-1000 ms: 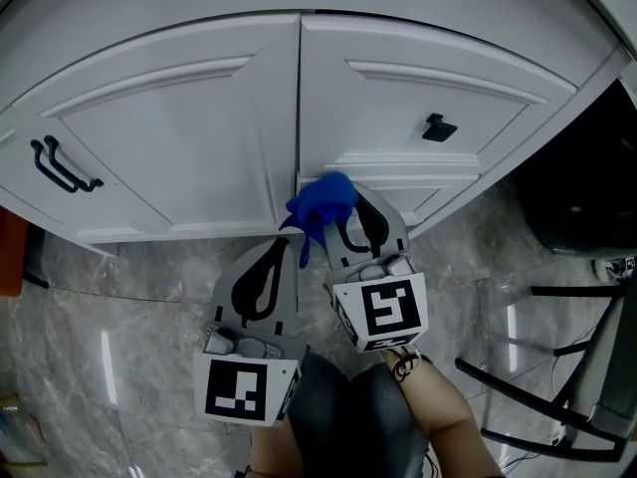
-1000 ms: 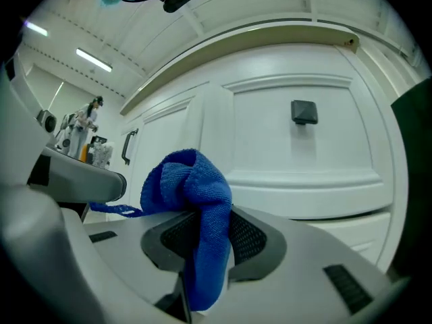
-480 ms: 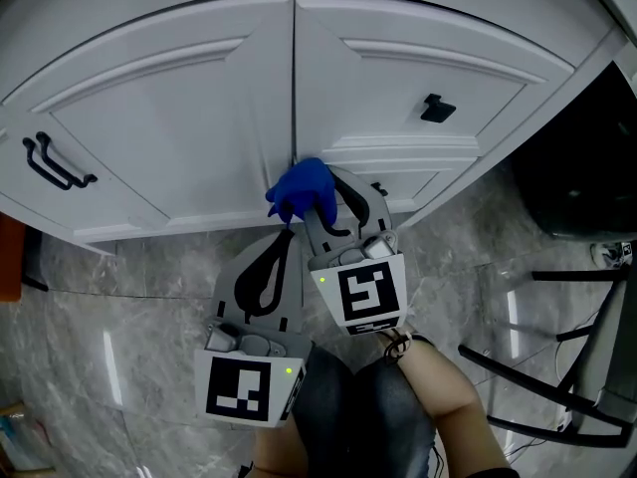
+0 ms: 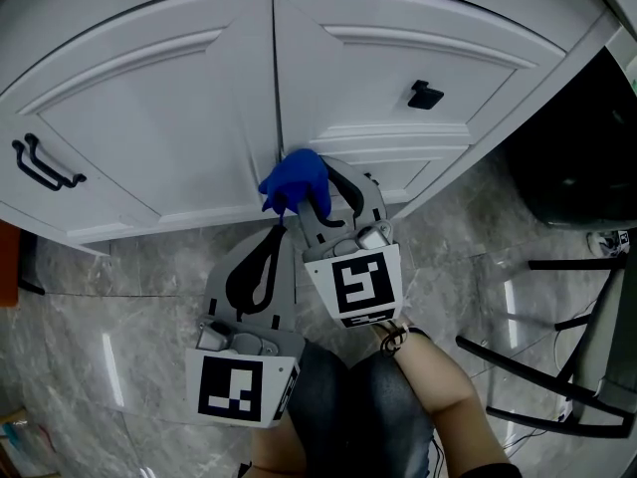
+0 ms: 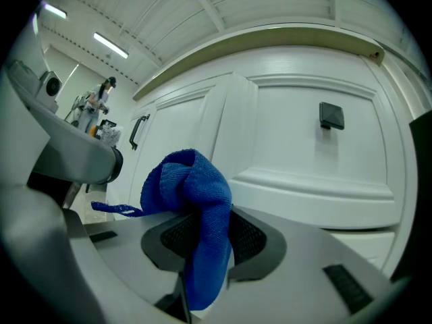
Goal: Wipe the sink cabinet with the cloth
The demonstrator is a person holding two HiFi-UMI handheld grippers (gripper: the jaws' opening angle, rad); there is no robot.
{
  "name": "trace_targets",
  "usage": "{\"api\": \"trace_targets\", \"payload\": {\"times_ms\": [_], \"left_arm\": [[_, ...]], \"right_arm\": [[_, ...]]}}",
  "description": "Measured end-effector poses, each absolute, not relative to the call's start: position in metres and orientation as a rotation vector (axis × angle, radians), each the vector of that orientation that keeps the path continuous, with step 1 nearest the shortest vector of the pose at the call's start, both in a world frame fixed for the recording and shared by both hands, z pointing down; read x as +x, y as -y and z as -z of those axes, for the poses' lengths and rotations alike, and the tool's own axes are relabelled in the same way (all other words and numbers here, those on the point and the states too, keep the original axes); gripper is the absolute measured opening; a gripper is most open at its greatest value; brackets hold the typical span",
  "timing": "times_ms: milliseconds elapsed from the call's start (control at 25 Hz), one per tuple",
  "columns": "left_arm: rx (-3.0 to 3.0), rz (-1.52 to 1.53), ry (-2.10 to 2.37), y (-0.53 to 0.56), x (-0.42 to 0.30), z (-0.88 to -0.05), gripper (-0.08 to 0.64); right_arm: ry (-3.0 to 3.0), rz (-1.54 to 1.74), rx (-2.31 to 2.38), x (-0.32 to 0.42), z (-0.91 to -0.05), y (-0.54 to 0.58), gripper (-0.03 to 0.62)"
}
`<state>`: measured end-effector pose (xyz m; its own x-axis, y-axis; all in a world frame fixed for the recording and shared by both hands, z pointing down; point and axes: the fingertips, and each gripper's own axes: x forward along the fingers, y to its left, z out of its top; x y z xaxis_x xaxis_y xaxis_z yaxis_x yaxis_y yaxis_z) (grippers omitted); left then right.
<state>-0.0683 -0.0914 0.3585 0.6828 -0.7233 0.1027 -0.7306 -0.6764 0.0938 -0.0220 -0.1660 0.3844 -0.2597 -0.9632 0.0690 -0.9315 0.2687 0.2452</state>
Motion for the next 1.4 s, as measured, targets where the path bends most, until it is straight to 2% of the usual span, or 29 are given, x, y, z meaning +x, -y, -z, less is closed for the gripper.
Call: {"api": "trace_targets", "payload": {"times_ms": [1400], "left_arm": [[2.776, -0.124, 1.127, 0.093, -0.042, -0.371, 0.003]], "right_arm": [[2.213, 0.232, 1.961, 0.048, -0.382, 0.155, 0.117]]}}
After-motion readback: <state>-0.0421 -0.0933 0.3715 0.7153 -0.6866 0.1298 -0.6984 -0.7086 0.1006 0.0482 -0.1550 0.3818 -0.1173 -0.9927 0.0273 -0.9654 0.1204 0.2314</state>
